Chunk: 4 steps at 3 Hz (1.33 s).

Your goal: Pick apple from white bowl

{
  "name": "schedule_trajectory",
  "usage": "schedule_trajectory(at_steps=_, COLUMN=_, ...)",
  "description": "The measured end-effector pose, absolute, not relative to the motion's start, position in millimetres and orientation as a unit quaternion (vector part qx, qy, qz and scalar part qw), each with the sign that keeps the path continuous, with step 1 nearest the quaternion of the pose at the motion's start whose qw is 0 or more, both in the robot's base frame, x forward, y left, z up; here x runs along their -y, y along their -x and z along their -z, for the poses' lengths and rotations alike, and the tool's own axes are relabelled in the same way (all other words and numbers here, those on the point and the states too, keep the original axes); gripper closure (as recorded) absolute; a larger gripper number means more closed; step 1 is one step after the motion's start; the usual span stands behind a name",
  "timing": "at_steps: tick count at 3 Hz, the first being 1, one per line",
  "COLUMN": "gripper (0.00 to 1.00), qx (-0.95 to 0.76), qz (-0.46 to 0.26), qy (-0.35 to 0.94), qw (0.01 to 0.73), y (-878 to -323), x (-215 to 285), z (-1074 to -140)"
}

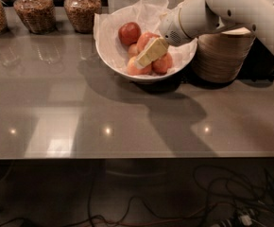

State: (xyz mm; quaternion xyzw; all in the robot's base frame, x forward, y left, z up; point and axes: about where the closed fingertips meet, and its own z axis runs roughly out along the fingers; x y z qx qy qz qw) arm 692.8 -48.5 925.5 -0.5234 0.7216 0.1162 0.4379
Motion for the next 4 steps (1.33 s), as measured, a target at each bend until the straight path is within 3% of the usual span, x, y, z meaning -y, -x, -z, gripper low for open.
schedule_trajectory(at_steps=1, gripper=0.05, qx=-0.727, qz=-0.12, qy=0.526, qw=0.426, y=-697.4, x=44.7, z=-915.3)
schedule_trajectory(at_steps=4, gripper=0.71, qx=-0.733, qz=-0.121, qy=0.528, qw=0.411, y=-696.5, x=47.6, z=-908.3)
